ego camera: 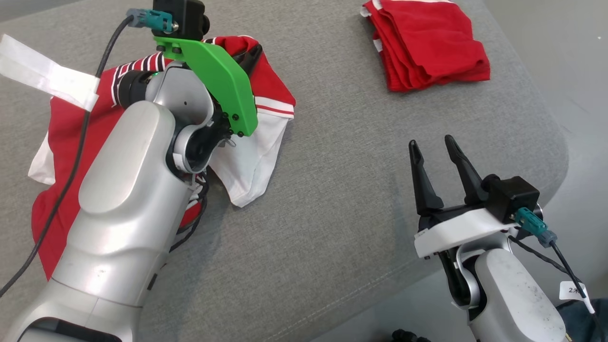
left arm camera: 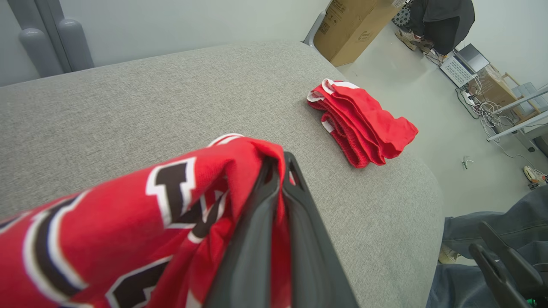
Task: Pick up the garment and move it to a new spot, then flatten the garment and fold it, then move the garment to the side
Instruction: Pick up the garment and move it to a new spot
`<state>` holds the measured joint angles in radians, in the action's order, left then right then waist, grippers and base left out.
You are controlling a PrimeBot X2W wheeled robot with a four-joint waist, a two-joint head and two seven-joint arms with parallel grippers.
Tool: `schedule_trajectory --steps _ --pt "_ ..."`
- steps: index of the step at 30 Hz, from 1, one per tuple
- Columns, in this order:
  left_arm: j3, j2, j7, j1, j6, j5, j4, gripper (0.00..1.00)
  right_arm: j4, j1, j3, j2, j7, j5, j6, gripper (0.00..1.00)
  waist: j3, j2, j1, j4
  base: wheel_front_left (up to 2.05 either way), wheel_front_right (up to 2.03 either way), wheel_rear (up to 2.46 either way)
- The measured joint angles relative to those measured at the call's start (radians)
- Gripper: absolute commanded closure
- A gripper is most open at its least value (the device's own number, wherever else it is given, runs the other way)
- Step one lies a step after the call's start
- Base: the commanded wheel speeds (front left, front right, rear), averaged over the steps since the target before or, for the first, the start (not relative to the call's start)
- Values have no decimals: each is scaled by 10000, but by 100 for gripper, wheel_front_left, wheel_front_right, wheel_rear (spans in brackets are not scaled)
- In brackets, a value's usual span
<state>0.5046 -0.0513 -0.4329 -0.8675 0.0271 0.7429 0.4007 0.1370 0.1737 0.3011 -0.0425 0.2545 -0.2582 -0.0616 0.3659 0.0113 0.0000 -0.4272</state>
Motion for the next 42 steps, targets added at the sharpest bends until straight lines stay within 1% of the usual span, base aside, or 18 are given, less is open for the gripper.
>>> schedule_trajectory --steps 1,2,3,5,8,10,13,19,23,26,28,34,39,42 --pt "17 10 75 1 0 0 71 80 0 0 -44 8 0 0 -2 0 -4 0 0 -114 0 0 0" --pt "71 25 142 9 -2 -10 119 36 0 1 -77 -4 0 -2 -2 0 -12 0 0 -216 0 0 0" --pt "151 31 226 10 -6 -94 134 1 4 1 -92 -10 0 -2 -2 0 -25 0 0 -296 0 0 0" --pt "376 46 401 11 -54 -297 201 0 2 0 -167 -8 0 0 -2 0 -109 0 0 -388 0 0 0" --pt "550 -12 648 10 -100 -648 211 0 4 0 -268 -10 0 4 -2 0 -162 0 0 -262 0 0 0" --pt "667 -182 857 9 -182 -997 196 0 4 -1 -318 -10 0 21 -2 0 -205 0 0 -101 0 0 0" --pt "690 -522 1104 7 -182 -1279 146 0 23 -6 -345 -10 0 46 2 0 -272 0 0 188 0 0 0" --pt "136 -1085 1770 7 -163 -1402 -265 0 119 -6 -341 -17 0 226 155 0 -432 0 0 877 0 0 0" --pt "-282 -1618 2234 78 6 -1413 -589 0 253 -7 -320 -86 0 301 221 0 -562 0 0 1379 0 0 0" --pt "-623 -1983 2635 468 173 -1484 -821 0 428 -34 -211 -128 0 307 341 0 -669 0 0 1768 0 0 0" --pt "-763 -2105 2809 947 201 -1476 -920 0 566 -45 -44 -130 0 307 431 0 -744 0 0 2029 0 0 0" --pt "-874 -2067 3540 2448 447 -1390 -1344 0 1001 -321 79 -127 0 0 581 0 -957 0 0 2824 0 0 0" --pt "-844 -1618 4098 3761 575 -1300 -1593 0 1231 -356 119 -128 -21 -190 627 0 -1102 0 0 3502 0 0 0" --pt "-823 -1544 4401 4363 616 -1300 -1716 0 1356 -352 117 -127 -146 -326 627 0 -1168 0 0 3913 0 0 0"
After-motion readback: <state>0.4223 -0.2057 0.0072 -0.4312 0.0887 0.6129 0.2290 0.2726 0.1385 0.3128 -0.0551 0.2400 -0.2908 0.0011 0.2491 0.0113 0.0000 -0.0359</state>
